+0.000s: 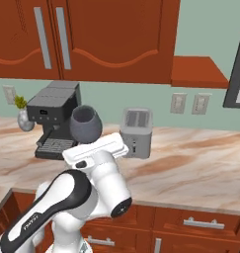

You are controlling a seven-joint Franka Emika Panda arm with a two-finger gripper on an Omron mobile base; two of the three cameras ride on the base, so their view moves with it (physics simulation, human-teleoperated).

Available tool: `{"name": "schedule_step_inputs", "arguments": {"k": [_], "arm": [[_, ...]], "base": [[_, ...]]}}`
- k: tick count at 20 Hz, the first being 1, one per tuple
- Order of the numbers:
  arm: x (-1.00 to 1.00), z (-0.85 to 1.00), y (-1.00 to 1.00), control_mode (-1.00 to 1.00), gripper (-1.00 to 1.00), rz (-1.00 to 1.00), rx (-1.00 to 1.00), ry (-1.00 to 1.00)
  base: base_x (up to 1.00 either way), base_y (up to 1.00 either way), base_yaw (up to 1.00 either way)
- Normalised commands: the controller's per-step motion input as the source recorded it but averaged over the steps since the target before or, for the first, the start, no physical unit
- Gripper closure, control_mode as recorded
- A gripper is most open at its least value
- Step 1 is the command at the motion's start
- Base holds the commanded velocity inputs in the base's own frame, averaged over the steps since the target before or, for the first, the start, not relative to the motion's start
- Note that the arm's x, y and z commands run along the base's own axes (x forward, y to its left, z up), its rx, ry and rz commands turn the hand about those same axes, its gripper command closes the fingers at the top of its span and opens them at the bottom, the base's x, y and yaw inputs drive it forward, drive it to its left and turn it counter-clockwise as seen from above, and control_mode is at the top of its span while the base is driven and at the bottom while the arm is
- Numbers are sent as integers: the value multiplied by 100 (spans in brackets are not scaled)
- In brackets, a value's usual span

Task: Retrieve the wine glasses from the counter and place one next to each plate.

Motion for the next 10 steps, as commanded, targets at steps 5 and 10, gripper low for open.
{"name": "schedule_step_inputs", "arguments": {"k": [5,10], "arm": [[0,0,0,100,100,0,0,0],[0,0,0,100,100,0,0,0]], "base": [[-95,-49,-28],[-87,-53,-49]]}}
